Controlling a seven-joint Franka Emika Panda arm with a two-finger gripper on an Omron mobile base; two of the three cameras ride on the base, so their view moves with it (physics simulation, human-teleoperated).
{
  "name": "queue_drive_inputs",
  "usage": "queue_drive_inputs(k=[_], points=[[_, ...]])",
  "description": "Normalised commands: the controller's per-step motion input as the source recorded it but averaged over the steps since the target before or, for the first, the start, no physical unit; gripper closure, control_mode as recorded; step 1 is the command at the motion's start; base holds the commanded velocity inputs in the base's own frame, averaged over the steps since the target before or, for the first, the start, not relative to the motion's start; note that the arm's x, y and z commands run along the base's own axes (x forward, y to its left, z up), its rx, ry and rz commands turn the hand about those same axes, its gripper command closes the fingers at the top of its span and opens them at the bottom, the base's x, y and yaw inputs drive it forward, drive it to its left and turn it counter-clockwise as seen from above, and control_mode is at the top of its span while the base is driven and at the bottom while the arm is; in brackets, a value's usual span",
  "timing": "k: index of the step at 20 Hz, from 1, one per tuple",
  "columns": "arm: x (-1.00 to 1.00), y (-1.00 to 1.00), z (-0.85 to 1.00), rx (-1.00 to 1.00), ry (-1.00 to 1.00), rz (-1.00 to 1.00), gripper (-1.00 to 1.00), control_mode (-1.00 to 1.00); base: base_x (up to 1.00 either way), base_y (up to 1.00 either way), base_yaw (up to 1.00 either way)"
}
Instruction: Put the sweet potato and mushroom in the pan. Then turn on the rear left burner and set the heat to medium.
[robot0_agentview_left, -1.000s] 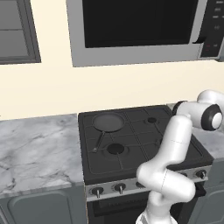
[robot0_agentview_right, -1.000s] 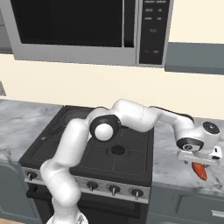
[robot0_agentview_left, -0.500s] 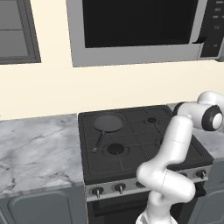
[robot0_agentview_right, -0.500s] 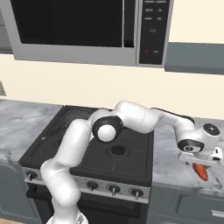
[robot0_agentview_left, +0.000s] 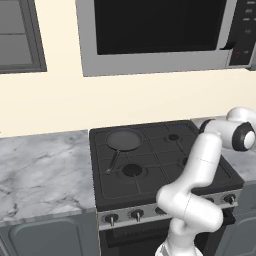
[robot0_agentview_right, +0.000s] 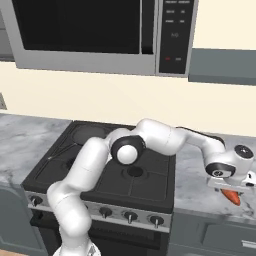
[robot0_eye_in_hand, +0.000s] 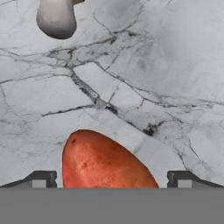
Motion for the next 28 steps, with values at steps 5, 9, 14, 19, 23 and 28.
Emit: queue_drive_inputs(k=[5,9,14,19,23,28], points=[[0.00,0.00,-0.13,0.00,0.07,0.00,-1.00,-1.00,0.00,0.00,0.00],[0.00,0.00,-0.05,0.00,0.04,0.00,1.00,-1.00,0.00,0.00,0.00],[-0.07,0.07,0.01,0.00,-0.01,0.00,1.00,-1.00,0.00,0.00,0.00],[-0.58,0.85,0.40,-0.04,-0.15,0.06,1.00,-1.00,0.00,0.00,0.00],[-0.46,1.00,0.64,-0.11,-0.06,0.11,1.00,-1.00,0.00,0.00,0.00],[-0.09,1.00,0.62,-0.14,0.00,0.05,1.00,-1.00,0.00,0.00,0.00]])
